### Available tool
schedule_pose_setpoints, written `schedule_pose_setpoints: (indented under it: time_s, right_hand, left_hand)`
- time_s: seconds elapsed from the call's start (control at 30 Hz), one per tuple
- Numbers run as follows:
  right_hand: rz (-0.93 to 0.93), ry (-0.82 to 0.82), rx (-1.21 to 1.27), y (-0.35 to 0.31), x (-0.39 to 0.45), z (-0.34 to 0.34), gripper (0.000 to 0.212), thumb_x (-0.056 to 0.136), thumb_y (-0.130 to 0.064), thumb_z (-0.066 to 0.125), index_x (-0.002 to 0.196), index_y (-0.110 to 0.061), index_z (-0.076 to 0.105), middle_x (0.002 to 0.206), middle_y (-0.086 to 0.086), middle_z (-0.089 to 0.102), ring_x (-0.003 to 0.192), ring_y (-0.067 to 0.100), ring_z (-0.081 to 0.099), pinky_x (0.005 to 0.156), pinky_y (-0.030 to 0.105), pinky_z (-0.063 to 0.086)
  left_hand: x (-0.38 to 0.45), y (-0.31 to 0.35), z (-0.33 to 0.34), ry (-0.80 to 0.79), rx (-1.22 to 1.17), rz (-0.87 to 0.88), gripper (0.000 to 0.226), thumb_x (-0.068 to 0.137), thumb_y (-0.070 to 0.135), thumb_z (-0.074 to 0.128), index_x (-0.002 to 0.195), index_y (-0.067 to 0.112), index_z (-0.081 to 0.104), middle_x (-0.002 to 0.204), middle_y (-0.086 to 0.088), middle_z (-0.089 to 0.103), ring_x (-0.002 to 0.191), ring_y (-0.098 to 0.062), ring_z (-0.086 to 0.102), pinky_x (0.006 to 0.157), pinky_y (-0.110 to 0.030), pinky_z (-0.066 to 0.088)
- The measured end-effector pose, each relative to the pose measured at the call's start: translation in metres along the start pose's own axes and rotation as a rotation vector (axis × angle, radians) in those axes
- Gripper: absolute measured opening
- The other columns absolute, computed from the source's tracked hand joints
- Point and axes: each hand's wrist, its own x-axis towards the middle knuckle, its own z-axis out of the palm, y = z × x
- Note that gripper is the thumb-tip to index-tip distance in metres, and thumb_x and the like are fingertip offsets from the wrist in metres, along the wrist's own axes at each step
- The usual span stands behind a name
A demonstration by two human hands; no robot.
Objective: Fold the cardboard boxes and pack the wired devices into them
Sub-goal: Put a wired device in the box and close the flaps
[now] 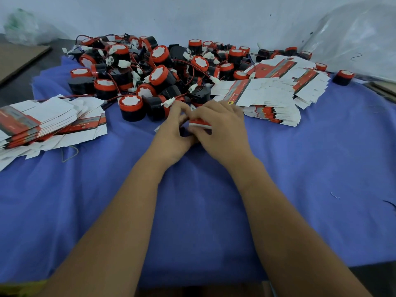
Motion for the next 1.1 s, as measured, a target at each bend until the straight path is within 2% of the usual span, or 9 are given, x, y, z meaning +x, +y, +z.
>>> schedule_pose_setpoints:
  time_s: [0.17,0.3,0.47,0.6,0.73,0.83,0.93,1.03,1.1]
  right_hand:
    - [-0.037,-0.12,0.126,0.002,0.005,-0.007,0.024,0.09,-0.009,0.063,0.105,-0.023,0.076,0.098,0.0,0.061,0.095,0.023,0.048,0.081,0.042,0.044]
    - [-0.022,-0.165,0.128,0.001,0.008,-0.01,0.018,0.089,-0.009,0.062,0.095,-0.02,0.074,0.097,-0.003,0.06,0.096,0.021,0.046,0.08,0.042,0.043]
    - [-0.003,-0.185,0.136,0.002,0.011,-0.01,0.019,0.09,-0.008,0.061,0.097,-0.02,0.074,0.097,-0.004,0.06,0.097,0.022,0.046,0.082,0.039,0.042]
    - [0.089,-0.133,0.277,0.01,0.002,-0.012,0.032,0.086,-0.002,0.063,0.11,-0.023,0.069,0.102,-0.007,0.065,0.102,0.013,0.056,0.088,0.026,0.045]
    - [0.158,-0.065,0.308,0.02,-0.003,-0.012,0.021,0.086,0.006,0.06,0.096,-0.008,0.072,0.105,0.003,0.068,0.103,0.02,0.059,0.089,0.033,0.05]
    - [0.116,-0.018,0.289,0.021,-0.002,-0.011,0.015,0.084,0.01,0.061,0.088,0.001,0.072,0.1,0.011,0.066,0.102,0.028,0.057,0.087,0.037,0.048]
    - [0.142,-0.024,0.294,0.021,-0.003,-0.01,0.015,0.083,0.009,0.062,0.089,0.001,0.073,0.098,0.01,0.064,0.102,0.029,0.054,0.086,0.034,0.045]
    - [0.194,-0.03,0.299,0.02,-0.006,-0.01,0.02,0.083,0.003,0.065,0.096,-0.008,0.076,0.101,0.005,0.062,0.105,0.022,0.051,0.088,0.026,0.043]
    - [0.23,-0.044,0.345,0.022,-0.008,-0.014,0.029,0.081,0.0,0.066,0.105,-0.014,0.075,0.104,0.0,0.061,0.105,0.017,0.054,0.088,0.02,0.044]
  left_hand:
    - [0.001,-0.001,-0.001,0.009,0.023,-0.018,0.052,0.086,-0.002,0.07,0.11,0.031,0.038,0.085,0.023,0.067,0.079,0.008,0.062,0.069,-0.007,0.046]
    - [0.002,0.0,-0.001,0.004,0.028,-0.032,0.044,0.086,0.001,0.073,0.115,0.027,0.053,0.1,0.017,0.064,0.087,0.015,0.06,0.075,-0.005,0.045]
    - [0.003,-0.001,-0.002,0.002,0.055,-0.052,0.04,0.086,0.005,0.073,0.113,0.032,0.06,0.103,0.02,0.067,0.093,0.011,0.062,0.078,-0.006,0.047]
    - [0.003,-0.002,-0.002,-0.003,0.027,-0.049,0.049,0.086,0.001,0.071,0.124,0.03,0.059,0.118,0.016,0.065,0.109,0.003,0.061,0.094,-0.015,0.049]
    - [0.002,-0.001,-0.002,0.145,0.137,-0.008,0.046,0.084,-0.004,0.07,0.122,0.021,0.066,0.134,0.007,0.058,0.127,-0.008,0.052,0.105,-0.029,0.047]
    - [-0.002,0.001,-0.001,0.286,0.232,0.097,0.039,0.083,0.0,0.074,0.113,0.025,0.07,0.124,0.007,0.063,0.12,-0.006,0.055,0.103,-0.028,0.046]
    - [-0.001,0.001,0.001,0.299,0.333,0.139,0.03,0.083,0.002,0.074,0.113,0.007,0.073,0.117,-0.009,0.069,0.115,-0.023,0.061,0.104,-0.037,0.046]
    - [-0.001,0.001,0.003,0.291,0.455,0.205,0.023,0.081,0.001,0.073,0.104,0.0,0.074,0.11,-0.012,0.07,0.106,-0.02,0.061,0.096,-0.02,0.043]
    - [-0.001,0.002,0.003,0.297,0.467,0.225,0.018,0.078,0.002,0.075,0.095,-0.001,0.074,0.105,-0.012,0.07,0.101,-0.019,0.06,0.09,-0.019,0.042]
